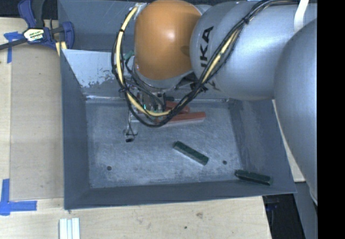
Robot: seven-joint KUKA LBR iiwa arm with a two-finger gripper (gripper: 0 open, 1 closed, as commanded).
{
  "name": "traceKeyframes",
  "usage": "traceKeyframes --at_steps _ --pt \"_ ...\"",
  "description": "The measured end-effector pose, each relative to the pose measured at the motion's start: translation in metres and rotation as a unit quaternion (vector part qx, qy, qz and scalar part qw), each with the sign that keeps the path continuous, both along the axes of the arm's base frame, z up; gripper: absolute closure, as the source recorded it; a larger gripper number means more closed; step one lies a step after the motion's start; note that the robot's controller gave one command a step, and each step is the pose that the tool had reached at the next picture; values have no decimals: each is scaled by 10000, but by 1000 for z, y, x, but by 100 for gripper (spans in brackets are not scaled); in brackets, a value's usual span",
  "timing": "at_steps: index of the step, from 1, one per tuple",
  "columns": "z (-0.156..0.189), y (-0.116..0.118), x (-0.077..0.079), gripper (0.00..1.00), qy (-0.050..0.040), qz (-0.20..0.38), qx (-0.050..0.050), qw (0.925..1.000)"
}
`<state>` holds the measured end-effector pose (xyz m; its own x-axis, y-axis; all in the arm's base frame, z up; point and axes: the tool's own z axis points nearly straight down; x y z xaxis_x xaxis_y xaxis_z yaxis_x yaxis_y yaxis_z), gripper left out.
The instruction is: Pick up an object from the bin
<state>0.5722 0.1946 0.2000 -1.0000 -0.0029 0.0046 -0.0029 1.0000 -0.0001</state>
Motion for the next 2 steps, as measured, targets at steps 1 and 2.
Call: traceKeyframes --at_steps 1,2 --pt "4 -1 2 0 -37 -17 8 10000" --pt "-46 -43 20 0 -43 883 5 9961"
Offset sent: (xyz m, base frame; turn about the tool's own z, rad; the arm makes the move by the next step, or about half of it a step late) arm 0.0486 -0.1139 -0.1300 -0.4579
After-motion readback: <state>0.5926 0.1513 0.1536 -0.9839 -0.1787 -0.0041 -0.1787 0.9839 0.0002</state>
